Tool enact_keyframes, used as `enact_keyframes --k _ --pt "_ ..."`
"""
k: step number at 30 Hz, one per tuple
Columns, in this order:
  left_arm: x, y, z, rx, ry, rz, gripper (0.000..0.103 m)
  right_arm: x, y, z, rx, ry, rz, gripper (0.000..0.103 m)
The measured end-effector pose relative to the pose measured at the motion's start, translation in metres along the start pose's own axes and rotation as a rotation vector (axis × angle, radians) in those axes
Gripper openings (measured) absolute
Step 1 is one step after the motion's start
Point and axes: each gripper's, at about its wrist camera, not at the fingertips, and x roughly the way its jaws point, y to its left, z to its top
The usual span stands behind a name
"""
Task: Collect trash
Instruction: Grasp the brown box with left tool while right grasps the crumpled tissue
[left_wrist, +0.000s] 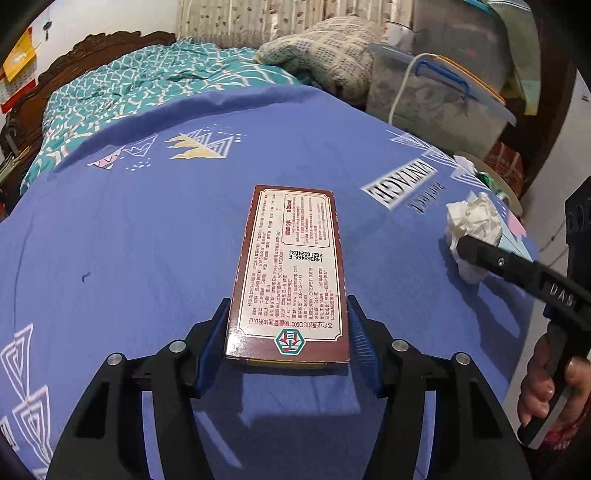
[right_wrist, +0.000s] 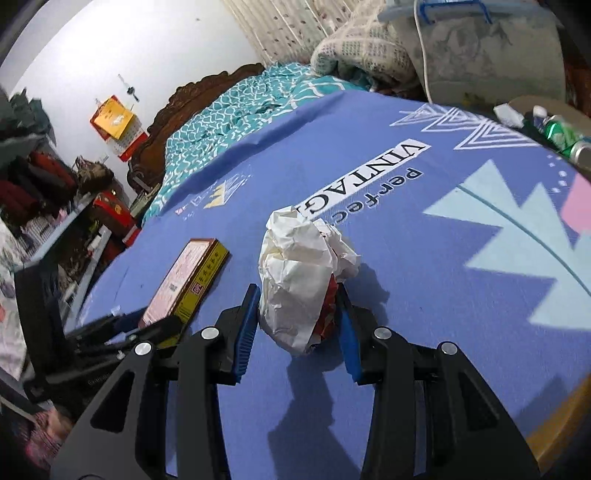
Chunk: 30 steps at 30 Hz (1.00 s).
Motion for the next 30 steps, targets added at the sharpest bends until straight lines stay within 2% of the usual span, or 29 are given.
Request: enact_keyframes --k 7,8,9,11,15,17,25,30 --pt "-0.012 -0.011 -0.017 0.018 -0.008 -0.015 0.057 -0.024 0.008 -0.019 -0.080 -0.045 -0.056 0.042" --pt "-0.012 -0.013 -0.018 0.021 -0.009 -0.011 0.060 -0.023 0.008 -0.020 -0.087 -0.043 -0.065 0.043" --pt "-0.012 -0.014 -0.018 0.021 -0.008 -0.006 0.069 -0.021 0.007 -0.020 -0.086 -0.042 -0.069 0.044" --pt "-0.014 -0.014 -0.017 0.015 -0.018 0.018 0.077 -0.021 0.005 -0.024 -0.074 -0.041 -0.065 0.048" --pt "-0.017 -0.010 -0.017 -0.003 -0.024 0.028 0.084 -0.020 0.001 -0.026 -0.058 -0.045 -0.070 0.059" --pt "-0.018 -0.008 -0.018 -0.011 -0.028 0.030 0.086 -0.024 0.000 -0.027 -0.054 -0.056 -0.061 0.068" --pt "-0.031 0.006 -0.016 -0.073 -0.047 0.019 0.089 -0.049 0.001 -0.034 -0.057 -0.119 -0.034 0.071" --pt "-0.031 0.008 -0.012 -0.085 -0.044 0.005 0.091 -0.040 0.003 -0.038 -0.081 -0.095 -0.032 0.071"
